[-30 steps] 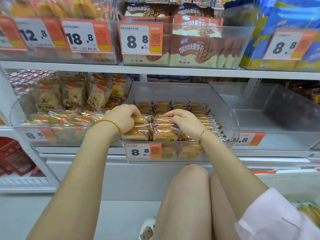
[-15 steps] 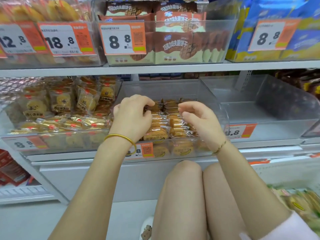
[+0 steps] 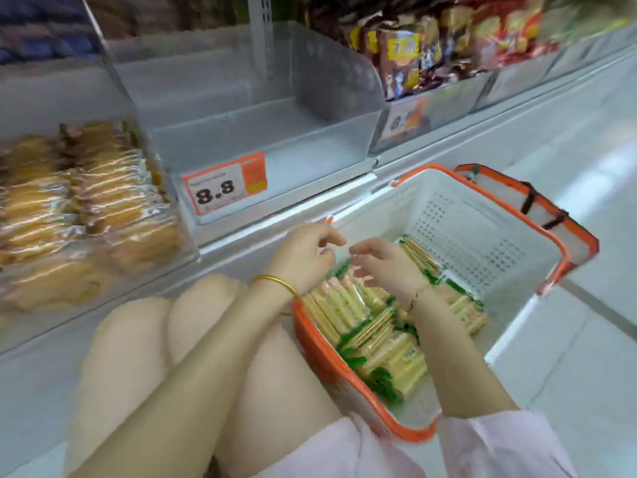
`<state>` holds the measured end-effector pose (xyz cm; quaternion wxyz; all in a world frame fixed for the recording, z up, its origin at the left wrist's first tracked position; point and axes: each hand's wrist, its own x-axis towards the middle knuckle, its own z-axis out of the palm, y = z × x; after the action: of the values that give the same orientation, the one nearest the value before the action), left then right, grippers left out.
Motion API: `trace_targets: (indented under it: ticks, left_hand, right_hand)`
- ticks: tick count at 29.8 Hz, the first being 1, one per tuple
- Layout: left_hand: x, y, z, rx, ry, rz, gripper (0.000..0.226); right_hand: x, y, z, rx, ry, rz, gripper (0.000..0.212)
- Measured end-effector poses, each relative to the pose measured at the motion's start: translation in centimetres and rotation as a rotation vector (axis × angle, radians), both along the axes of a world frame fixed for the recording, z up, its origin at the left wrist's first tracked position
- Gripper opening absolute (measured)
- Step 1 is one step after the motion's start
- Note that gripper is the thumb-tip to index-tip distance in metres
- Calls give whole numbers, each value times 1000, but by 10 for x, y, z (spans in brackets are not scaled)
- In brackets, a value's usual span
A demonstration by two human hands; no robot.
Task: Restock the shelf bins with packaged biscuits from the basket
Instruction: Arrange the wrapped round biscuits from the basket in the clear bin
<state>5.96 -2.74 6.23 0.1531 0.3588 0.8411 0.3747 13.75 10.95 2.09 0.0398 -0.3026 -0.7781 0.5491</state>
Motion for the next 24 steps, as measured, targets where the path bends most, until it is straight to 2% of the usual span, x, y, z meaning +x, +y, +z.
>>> trace_targets:
  ticks: [3,4,6,10,15,20,22,24]
  left_hand:
    - [-7,45,-25,-63,-105,-58,29]
    - [-10,57,-31,-77,-125,-66,29]
    - [-18,74,-40,-117,-161,-54,28]
    - [-31,83,-49,-176,-178,3,27]
    - [-33,85,-51,-155,-200,16,30]
    - [-35,81,-50,-149,-224,53,30]
    - [-34,78,-48,-132,-240,67,29]
    - [-31,75,-46,-115,-253,79,28]
  right_hand:
    - [-1,49,-43,225,-217,-44,15]
    - [-4,60,-55,284,-301,-53,23]
    - [-10,72,-75,349,-437,-86,38]
    - [-24,89,-114,433,-558,-187,44]
    - [-37,106,-148,497,-696,-60,86]
    - [-36,99,-139,594,-596,-139,78]
    - [-34,95,-117,504,-452,-157,72]
    - [-29,85,-83,326,-259,-74,62]
